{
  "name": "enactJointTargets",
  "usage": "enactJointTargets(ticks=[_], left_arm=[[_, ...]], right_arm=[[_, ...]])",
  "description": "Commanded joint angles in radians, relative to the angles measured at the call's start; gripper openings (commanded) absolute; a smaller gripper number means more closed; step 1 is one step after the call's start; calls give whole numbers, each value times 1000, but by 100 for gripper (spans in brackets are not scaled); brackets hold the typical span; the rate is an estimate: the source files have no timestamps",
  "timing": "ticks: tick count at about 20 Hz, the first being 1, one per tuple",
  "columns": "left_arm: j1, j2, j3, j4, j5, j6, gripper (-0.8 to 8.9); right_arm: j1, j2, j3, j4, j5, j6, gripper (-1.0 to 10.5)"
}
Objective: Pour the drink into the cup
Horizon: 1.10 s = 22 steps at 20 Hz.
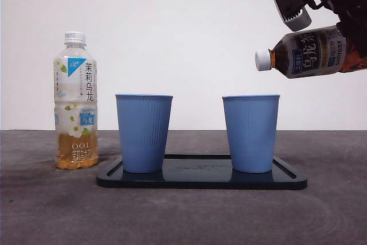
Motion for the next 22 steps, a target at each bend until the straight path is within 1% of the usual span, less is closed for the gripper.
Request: enactJointTargets(ticks=[1,6,8,9,12,14,16,18,19,21,22], left_arm=[[-3,3,21,6,4,8,442],[-3,3,21,6,4,8,442],[-3,3,21,6,4,8,442],[-3,3,21,6,4,8,442],[-3,3,21,5,4,8,442],[-3,3,21,5,4,8,442],[-3,3,21,5,4,8,442],[-3,3,21,5,4,8,442],[-3,3,21,5,4,8,442],[-3,3,21,5,4,8,442],[-3,3,21,6,4,8,442]], right_arm=[[7,6,34,32,27,10,20],[7,6,34,32,21,19,20],[7,6,34,32,-7,54,20],[6,5,34,32,-32,89,20],[0,-10,34,32,-137,226,20],[-16,-42,34,34,-213,341,20],[-52,-99,34,41,-311,489,20],[-106,-170,34,56,-423,607,19],[-139,-213,34,74,-488,656,19],[-200,-295,34,119,-611,721,19],[-228,-332,32,140,-657,751,19]])
